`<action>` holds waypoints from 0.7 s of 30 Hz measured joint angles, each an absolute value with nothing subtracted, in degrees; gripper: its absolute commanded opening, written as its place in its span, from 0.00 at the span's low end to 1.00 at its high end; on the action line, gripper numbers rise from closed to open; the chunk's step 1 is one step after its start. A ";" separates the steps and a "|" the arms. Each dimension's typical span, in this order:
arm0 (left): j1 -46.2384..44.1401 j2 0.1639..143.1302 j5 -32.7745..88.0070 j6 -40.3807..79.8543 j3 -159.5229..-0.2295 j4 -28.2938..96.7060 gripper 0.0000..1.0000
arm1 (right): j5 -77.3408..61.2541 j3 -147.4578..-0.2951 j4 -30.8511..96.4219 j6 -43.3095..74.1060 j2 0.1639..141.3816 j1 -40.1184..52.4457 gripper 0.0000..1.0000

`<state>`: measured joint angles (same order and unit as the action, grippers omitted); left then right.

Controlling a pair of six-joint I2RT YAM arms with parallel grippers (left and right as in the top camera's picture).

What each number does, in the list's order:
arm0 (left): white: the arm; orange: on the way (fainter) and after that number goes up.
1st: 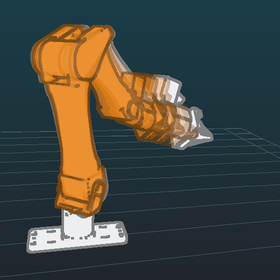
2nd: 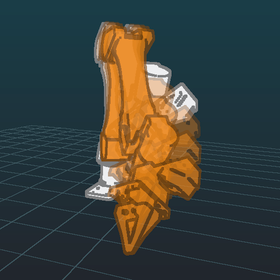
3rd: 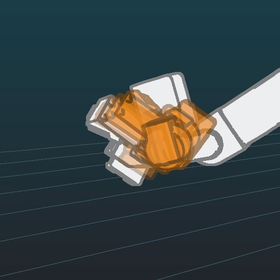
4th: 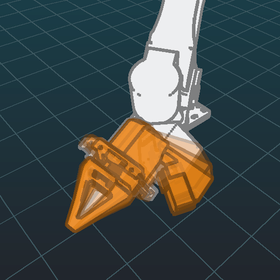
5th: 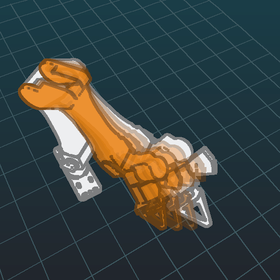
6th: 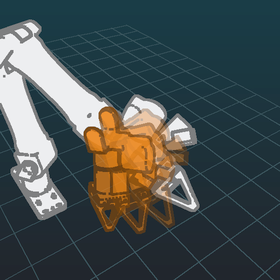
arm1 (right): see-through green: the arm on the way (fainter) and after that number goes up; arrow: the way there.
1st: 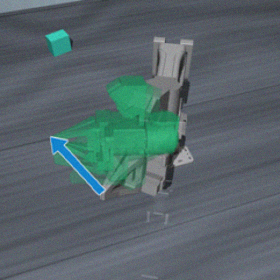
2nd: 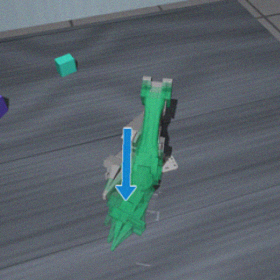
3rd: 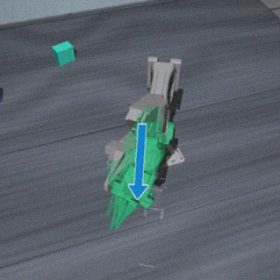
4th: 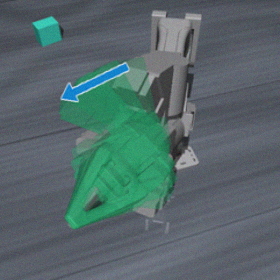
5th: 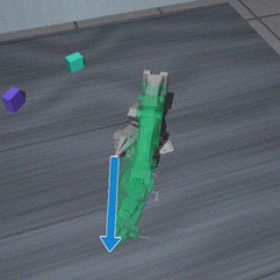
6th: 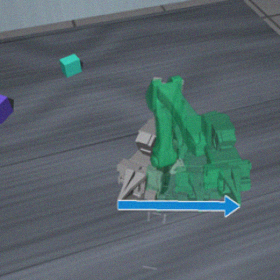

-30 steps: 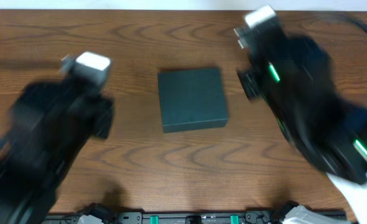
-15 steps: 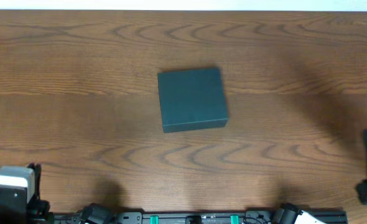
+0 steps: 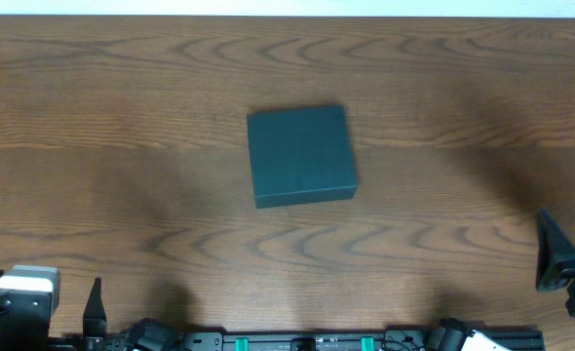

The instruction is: Pack container

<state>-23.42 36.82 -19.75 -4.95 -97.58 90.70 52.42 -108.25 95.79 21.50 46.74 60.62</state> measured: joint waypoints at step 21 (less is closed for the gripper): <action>-23.42 36.82 -19.75 -4.95 -97.58 90.72 0.99 | 41.74 -108.25 95.90 21.50 46.74 60.62 0.99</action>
